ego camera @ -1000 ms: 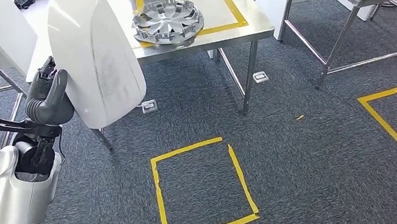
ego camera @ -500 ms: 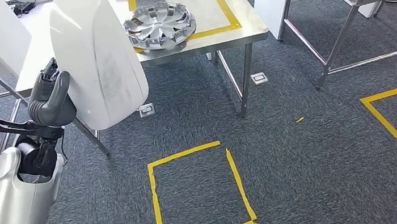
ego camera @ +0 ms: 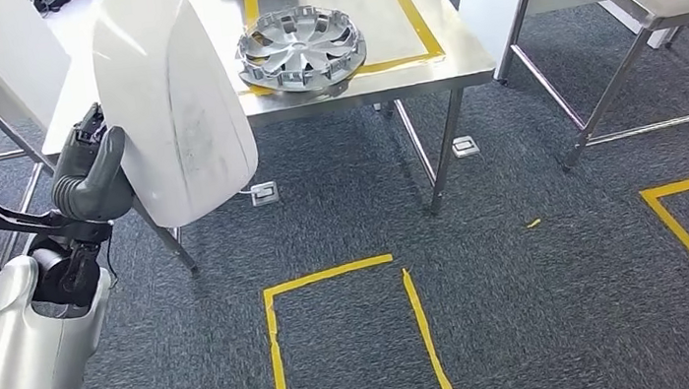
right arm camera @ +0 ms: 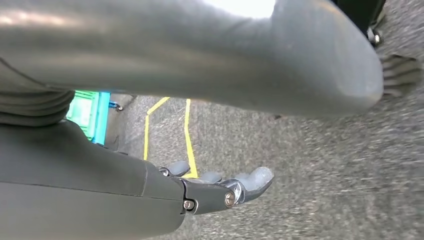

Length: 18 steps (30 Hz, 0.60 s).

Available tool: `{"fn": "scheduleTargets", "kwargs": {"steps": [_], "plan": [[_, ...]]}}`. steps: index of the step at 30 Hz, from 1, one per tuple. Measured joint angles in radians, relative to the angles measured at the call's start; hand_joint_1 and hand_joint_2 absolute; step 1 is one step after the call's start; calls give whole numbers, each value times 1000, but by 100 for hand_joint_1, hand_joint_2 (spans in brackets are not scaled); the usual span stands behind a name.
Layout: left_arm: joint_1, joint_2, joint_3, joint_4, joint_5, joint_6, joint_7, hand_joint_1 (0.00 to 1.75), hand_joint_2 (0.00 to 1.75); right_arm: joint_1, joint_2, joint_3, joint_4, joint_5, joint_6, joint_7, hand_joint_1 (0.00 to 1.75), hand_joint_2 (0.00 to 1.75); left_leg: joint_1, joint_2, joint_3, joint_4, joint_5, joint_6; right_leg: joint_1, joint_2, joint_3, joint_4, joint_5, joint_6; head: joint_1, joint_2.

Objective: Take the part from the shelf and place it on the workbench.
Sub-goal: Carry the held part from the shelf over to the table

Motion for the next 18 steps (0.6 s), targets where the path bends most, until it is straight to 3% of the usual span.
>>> {"fn": "scheduleTargets", "kwargs": {"steps": [2, 6, 8, 10, 11, 12, 13, 15, 17, 18], "plan": [[-1, 0, 0, 1, -1, 0, 0, 175, 175, -2, 0, 0, 0, -1, 0, -1, 0, 0, -2, -1, 6, 2, -12, -11, 4, 0, 27, -82, 25, -11, 0, 0], [-2, 0, 0, 2, -1, 0, -1, 175, 175, -1, 0, -1, 0, -2, 0, 0, 0, 0, -4, 1, 7, 25, -19, -34, 3, 0, 52, -98, 18, -40, -1, 0], [-5, 0, 0, 2, -1, 0, -1, 175, 175, -1, 0, -1, 0, -2, 0, -1, 0, 0, -2, 5, -39, 108, -40, -42, 1, 1, 69, -102, 11, -51, -4, 0], [-5, 0, 0, 5, -1, 0, -2, 175, 175, -1, 0, -2, 0, -2, 0, -2, 0, 0, 0, 6, -119, 227, -82, -48, 1, 1, 80, -102, -1, -55, -6, 0], [-2, 0, 0, 6, -1, 0, -2, 175, 175, 0, 0, -2, 0, -2, 0, -2, 0, 0, 1, 6, -152, 266, -94, -49, 1, 2, 87, -102, -8, -55, -6, 0], [0, 1, 0, 8, -1, 0, -2, 175, 175, 1, 0, -2, 0, -2, 0, -2, 0, 0, 1, 6, -170, 274, -88, -48, 1, 2, 95, -102, -15, -54, -6, 0], [2, 1, 0, 9, -1, 0, -3, 175, 175, 1, 0, -2, 0, -2, 0, -2, 0, 0, 2, 7, -168, 246, -60, -47, 1, 2, 106, -102, -23, -53, -6, 0], [2, 2, 0, 9, -3, 0, -5, 175, 175, 2, 0, -2, 0, -2, 0, -4, 0, 0, 1, 8, -125, 116, 30, -41, 1, 2, 130, -102, -41, -48, -6, 0], [1, 2, 0, 10, -5, 0, -6, 175, 175, 0, 0, -2, 0, -2, 1, -7, 0, 0, -4, 11, -87, 17, 63, -31, 2, 2, 144, -104, -55, -37, -7, 0], [1, 3, 1, 10, -5, 0, -6, 175, 175, 0, 0, -2, 0, -2, 2, -8, 0, 0, -7, 12, -80, 3, 60, -26, 3, 1, 148, -104, -59, -30, -8, 0]]}}
